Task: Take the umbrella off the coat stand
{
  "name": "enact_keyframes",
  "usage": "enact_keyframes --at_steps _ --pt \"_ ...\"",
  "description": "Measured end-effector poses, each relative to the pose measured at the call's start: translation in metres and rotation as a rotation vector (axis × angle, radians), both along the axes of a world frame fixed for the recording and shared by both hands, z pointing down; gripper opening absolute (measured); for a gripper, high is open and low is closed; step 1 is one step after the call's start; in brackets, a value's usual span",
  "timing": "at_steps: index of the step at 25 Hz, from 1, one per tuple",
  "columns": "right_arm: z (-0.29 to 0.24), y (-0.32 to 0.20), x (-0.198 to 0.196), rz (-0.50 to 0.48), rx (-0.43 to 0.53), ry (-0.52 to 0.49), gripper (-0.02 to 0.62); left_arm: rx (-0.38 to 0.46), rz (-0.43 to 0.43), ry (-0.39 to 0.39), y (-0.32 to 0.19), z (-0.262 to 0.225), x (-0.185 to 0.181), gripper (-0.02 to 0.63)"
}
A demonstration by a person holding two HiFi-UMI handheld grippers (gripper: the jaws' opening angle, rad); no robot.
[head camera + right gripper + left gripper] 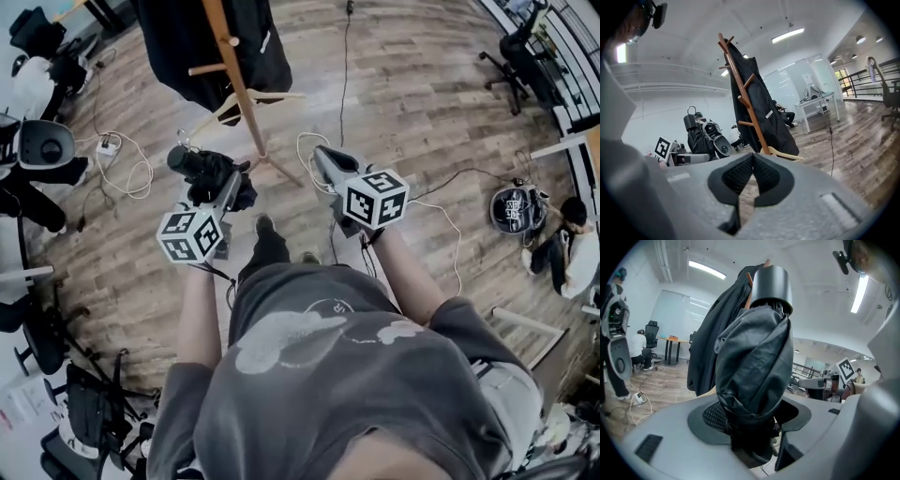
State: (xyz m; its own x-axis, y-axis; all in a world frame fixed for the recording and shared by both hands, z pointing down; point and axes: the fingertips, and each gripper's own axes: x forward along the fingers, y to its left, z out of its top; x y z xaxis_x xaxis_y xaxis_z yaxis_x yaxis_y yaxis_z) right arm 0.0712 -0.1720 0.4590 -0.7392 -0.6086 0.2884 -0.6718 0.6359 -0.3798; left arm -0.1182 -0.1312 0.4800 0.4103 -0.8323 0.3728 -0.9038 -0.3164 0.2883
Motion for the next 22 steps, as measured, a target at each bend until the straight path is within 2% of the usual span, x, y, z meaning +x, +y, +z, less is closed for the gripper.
enact_keyframes --at_steps 6,13,19,22 --pt "0.013 0.036 0.013 -0.073 -0.038 0.006 -0.002 0.008 -0.056 -0.001 0.052 -0.009 0.022 0.273" --pt "0.014 0.043 -0.003 -0.164 -0.032 -0.024 -0.002 -0.011 -0.07 -0.008 0.081 -0.011 0.033 0.273" --pt "0.026 0.028 0.003 -0.141 -0.063 -0.07 -0.003 -0.033 -0.063 0.014 0.076 -0.001 0.04 0.273" --pt "0.028 0.023 0.015 -0.085 -0.017 -0.059 -0.003 -0.042 -0.049 0.035 0.077 0.008 0.046 0.273"
